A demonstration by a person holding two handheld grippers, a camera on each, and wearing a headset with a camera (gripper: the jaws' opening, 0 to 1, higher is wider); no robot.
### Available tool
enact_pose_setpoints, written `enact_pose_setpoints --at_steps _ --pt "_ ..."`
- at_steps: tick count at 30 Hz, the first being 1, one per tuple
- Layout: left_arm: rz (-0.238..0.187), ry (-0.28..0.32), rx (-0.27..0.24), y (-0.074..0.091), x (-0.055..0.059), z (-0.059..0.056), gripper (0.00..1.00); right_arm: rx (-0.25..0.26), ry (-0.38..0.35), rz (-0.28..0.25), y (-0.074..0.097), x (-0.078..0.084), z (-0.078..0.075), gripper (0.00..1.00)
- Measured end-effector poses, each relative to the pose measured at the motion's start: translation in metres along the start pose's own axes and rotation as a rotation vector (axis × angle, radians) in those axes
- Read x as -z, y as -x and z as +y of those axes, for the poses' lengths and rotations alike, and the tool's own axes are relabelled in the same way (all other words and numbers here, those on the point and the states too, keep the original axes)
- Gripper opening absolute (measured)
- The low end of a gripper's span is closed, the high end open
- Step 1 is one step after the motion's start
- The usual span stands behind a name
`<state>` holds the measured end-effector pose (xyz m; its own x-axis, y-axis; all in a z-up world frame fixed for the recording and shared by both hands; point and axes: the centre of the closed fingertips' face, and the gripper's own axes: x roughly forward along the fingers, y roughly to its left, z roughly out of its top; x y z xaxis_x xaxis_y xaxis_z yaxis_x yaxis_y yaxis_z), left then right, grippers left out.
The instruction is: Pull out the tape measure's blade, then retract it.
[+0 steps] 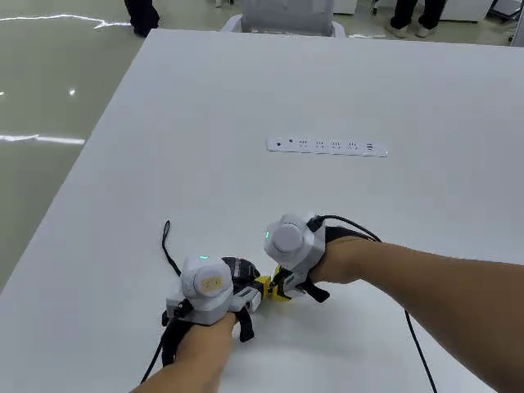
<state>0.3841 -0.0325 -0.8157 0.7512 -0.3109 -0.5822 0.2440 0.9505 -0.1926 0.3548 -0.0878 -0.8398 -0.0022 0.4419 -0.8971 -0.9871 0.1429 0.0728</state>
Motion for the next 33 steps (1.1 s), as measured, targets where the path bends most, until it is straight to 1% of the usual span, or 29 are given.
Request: enact_pose_setpoints --at_steps 3,9,11,14,16,21,22,23,24,25,26,30,31,32,33 --pt "0.000 0.002 0.001 0.000 0.000 0.000 0.66 0.003 0.005 -0.013 -0.001 -0.003 0.000 0.13" --pt "-0.001 0.005 0.002 0.001 0.000 0.001 0.66 0.008 0.005 -0.020 -0.002 -0.006 0.001 0.13" --pt "-0.001 0.005 0.004 0.001 0.000 0.000 0.66 0.010 0.005 -0.032 -0.002 -0.008 0.001 0.13" --pt "-0.001 0.009 0.005 0.001 0.000 0.000 0.66 0.011 0.000 -0.056 -0.003 -0.010 0.001 0.13" --pt "-0.001 0.011 0.006 0.001 0.000 0.000 0.66 0.012 -0.009 -0.086 -0.005 -0.012 0.000 0.13" --pt "-0.002 0.017 0.008 0.001 -0.001 -0.001 0.66 0.013 -0.005 -0.107 -0.004 -0.013 0.001 0.14" --pt "-0.003 0.019 0.008 0.001 -0.001 0.000 0.66 0.010 0.001 -0.122 -0.004 -0.013 0.002 0.14" --pt "-0.002 0.018 0.010 0.001 -0.001 -0.001 0.66 0.005 0.015 -0.149 -0.005 -0.016 0.003 0.14" --pt "-0.001 0.016 0.010 0.001 0.000 -0.001 0.66 0.008 0.022 -0.155 -0.004 -0.015 0.002 0.14" --pt "-0.002 0.017 0.010 0.002 0.000 -0.001 0.66 0.002 0.000 -0.171 -0.004 -0.015 0.002 0.14" --pt "-0.002 0.017 0.010 0.002 0.000 -0.001 0.66 0.002 -0.005 -0.178 -0.003 -0.015 0.002 0.14" --pt "-0.003 0.017 0.011 0.001 -0.001 0.000 0.66 0.003 0.014 -0.186 -0.004 -0.017 0.003 0.14" --pt "-0.003 0.017 0.011 0.001 -0.001 -0.001 0.66 -0.001 0.034 -0.195 -0.004 -0.017 0.004 0.14" --pt "-0.003 0.017 0.013 0.001 -0.001 0.000 0.66 -0.006 0.056 -0.222 -0.004 -0.018 0.004 0.14" --pt "-0.003 0.016 0.014 0.001 -0.001 0.000 0.66 -0.008 0.038 -0.236 -0.004 -0.018 0.004 0.14"
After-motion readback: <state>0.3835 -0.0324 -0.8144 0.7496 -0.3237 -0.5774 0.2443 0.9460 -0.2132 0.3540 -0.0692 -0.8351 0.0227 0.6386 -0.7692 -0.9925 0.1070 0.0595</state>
